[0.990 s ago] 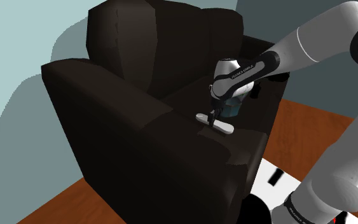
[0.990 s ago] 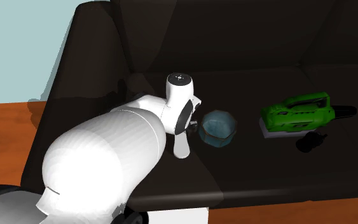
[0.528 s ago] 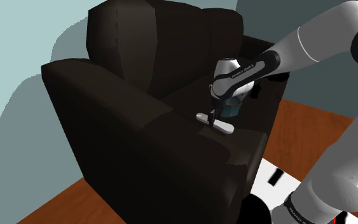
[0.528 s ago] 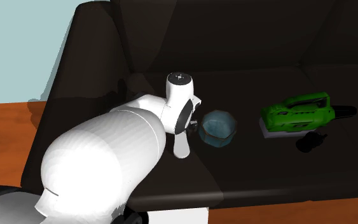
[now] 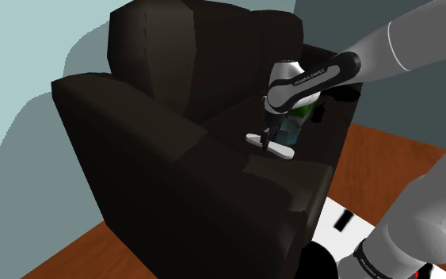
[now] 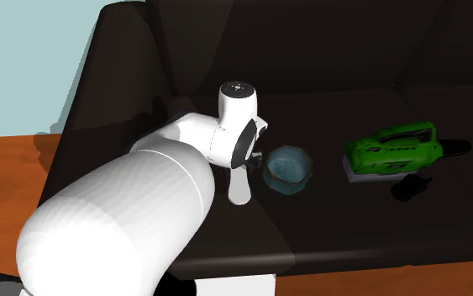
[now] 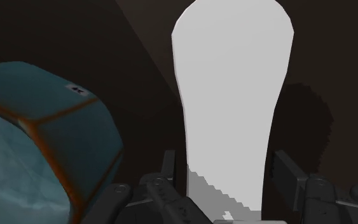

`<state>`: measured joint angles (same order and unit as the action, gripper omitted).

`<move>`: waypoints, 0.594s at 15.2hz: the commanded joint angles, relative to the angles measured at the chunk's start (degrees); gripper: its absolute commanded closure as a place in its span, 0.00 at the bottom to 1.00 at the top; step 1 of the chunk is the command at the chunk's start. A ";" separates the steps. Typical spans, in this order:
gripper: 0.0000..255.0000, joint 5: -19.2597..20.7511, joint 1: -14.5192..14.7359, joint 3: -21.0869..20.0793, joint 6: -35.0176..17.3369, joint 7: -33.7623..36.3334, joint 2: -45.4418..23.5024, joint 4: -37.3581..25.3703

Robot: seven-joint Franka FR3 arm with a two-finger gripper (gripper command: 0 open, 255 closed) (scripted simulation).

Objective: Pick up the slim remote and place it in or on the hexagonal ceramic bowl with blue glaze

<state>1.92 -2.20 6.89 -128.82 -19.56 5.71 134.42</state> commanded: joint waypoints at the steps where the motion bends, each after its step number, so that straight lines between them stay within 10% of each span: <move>1: 1.00 0.08 0.03 -0.07 1.61 0.12 0.83 -0.77; 9: 1.00 0.30 0.05 -0.22 7.96 0.26 3.71 -4.26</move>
<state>2.19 -2.19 6.73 -121.79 -19.40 8.97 130.64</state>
